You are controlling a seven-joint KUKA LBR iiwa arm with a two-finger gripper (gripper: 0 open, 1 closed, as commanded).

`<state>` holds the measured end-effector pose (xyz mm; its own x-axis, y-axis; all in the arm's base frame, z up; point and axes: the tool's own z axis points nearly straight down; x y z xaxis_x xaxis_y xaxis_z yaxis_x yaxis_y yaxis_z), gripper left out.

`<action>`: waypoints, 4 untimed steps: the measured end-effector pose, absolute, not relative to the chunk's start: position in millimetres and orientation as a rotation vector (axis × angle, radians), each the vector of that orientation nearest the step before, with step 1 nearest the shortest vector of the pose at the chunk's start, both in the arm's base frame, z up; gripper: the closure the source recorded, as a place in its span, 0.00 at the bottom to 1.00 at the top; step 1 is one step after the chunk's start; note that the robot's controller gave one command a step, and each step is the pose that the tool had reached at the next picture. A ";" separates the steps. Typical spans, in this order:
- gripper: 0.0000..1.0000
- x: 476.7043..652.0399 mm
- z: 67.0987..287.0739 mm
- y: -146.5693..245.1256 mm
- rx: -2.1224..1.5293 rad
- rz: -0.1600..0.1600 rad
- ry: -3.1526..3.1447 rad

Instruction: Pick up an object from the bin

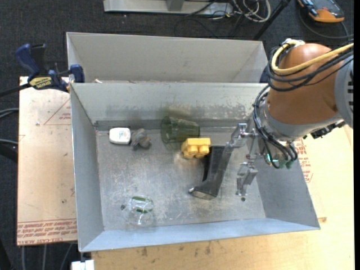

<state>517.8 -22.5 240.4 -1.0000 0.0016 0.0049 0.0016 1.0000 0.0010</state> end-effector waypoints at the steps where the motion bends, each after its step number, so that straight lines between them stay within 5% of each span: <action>1: 0.00 519.1 243.0 -22.4 -0.001 -0.001 -3.143; 3: 0.00 559.6 167.8 -24.2 0.762 -0.001 -3.052; 4: 0.00 568.4 159.5 -30.5 0.998 -0.001 -2.983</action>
Offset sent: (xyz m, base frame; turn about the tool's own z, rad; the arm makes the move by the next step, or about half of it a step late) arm 0.0533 0.0036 -0.1704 -0.5858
